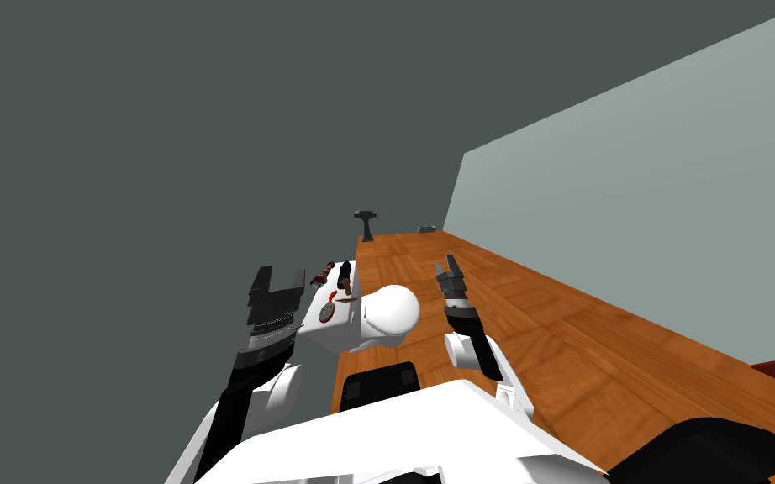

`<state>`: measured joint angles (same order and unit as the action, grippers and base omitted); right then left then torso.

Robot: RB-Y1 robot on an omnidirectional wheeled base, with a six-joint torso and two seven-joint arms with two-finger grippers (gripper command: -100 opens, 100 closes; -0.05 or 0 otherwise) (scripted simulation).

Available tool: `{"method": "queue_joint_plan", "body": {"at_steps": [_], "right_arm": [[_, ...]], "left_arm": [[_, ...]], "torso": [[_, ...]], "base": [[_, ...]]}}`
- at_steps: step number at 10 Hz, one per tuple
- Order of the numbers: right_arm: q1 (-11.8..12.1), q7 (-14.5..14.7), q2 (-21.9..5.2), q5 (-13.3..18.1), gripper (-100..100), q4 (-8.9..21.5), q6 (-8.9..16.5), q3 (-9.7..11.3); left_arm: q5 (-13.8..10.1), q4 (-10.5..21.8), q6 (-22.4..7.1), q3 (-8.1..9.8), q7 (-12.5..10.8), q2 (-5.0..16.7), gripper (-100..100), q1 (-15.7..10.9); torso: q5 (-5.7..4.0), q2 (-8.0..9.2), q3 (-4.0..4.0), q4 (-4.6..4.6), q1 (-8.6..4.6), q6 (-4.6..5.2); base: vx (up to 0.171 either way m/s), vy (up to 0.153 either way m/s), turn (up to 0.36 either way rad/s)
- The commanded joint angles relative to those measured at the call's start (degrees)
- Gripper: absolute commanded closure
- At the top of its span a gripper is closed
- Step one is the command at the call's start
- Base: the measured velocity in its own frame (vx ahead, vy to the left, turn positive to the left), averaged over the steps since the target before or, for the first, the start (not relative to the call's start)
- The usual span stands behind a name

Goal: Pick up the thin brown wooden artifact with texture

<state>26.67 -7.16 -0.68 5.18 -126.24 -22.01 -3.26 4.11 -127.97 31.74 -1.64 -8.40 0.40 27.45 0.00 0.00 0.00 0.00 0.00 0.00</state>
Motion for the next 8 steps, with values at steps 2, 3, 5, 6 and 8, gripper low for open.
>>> {"method": "queue_joint_plan", "body": {"at_steps": [2, 3, 5, 6, 8], "right_arm": [[0.0, 0.0, 0.0, 0.0, 0, 0.0, 0.0, 0.0], [0.0, 0.0, 0.0, 0.0, 0, 0.0, 0.0, 0.0], [0.0, 0.0, 0.0, 0.0, 0, 0.0, 0.0, 0.0], [0.0, 0.0, 0.0, 0.0, 0, 0.0, 0.0, 0.0], [-0.01, 0.0, 0.0, 0.0, 0, 0.0, 0.0, 0.01]], "left_arm": [[-0.12, 0.21, -1.9, 0.06, -0.42, 3.02, -100, -0.21], [-0.2, 0.35, -3.13, 0.11, -0.7, 4.18, -100, -0.34], [-0.42, 0.7, -6.37, 0.26, -1.45, 6.1, -100, -0.66], [-0.55, 0.91, -8.1, 0.36, -1.91, 6.83, -100, -0.84], [-0.7, 1.14, -10.45, 0.49, -2.41, 7.42, -100, -1.03]], "torso": [[0.0, 0.01, 0.01, 0.0, -0.01, 0.0], [-0.01, 0.05, 0.03, 0.01, -0.03, 0.0], [-0.02, 0.08, 0.05, 0.02, -0.08, 0.01], [-0.02, 0.1, 0.06, 0.02, -0.1, 0.01], [-0.03, 0.21, 0.12, 0.04, -0.15, 0.0]], "base": [[-0.011, -0.01, -0.011], [-0.022, -0.017, -0.013], [-0.027, -0.029, -0.02], [-0.045, -0.034, -0.024], [-0.053, -0.035, -0.013]]}}
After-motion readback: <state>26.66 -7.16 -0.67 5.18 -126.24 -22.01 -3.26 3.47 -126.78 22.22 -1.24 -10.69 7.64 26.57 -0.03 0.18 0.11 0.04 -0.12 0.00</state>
